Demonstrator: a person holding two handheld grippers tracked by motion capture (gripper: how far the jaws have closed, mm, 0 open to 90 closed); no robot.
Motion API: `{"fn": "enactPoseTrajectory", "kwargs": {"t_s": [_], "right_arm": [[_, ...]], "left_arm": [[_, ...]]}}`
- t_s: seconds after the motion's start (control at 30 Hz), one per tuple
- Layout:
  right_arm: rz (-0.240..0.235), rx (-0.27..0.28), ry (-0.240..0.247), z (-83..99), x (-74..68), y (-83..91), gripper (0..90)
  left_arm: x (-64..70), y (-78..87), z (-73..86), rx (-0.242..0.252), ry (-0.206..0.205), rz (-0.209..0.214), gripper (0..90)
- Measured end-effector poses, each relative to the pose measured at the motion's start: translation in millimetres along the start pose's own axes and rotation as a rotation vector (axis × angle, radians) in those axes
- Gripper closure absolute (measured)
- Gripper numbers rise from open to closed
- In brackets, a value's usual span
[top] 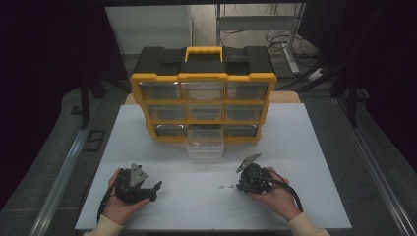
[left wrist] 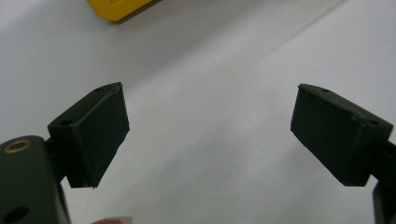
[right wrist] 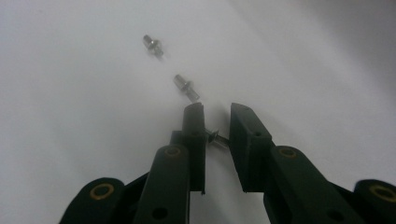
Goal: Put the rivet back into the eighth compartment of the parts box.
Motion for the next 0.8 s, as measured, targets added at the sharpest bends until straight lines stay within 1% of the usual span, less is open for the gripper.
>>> {"fn": "enactPoseTrajectory", "kwargs": {"t_s": [0.17, 0.47, 0.8], "right_arm": [[-0.004, 0.035, -0.022, -2.3, 3.8, 9.9, 76.2], [-0.016, 0.098, -0.007, -14.9, 3.8, 30.3, 76.2], [-0.025, 0.133, -0.009, -27.8, 5.7, 42.7, 76.1]], "left_arm": [[0.0, 0.2, -0.2, 0.001, -0.002, 0.001, 11.8], [-0.1, -0.1, 0.2, -0.001, -0.001, -0.001, 11.7], [-0.8, 0.1, 0.4, -0.002, 0.000, -0.001, 11.8]]}}
Point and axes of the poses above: each handheld gripper's, and its own axes: y roughly backward along the jaws, z roughly out of its underside, x roughly to its right, the point moved 3 cm from there along -y, roughly forward along the jaws, and after that the axes turned 7 degrees about z, right-handed, at the moved point
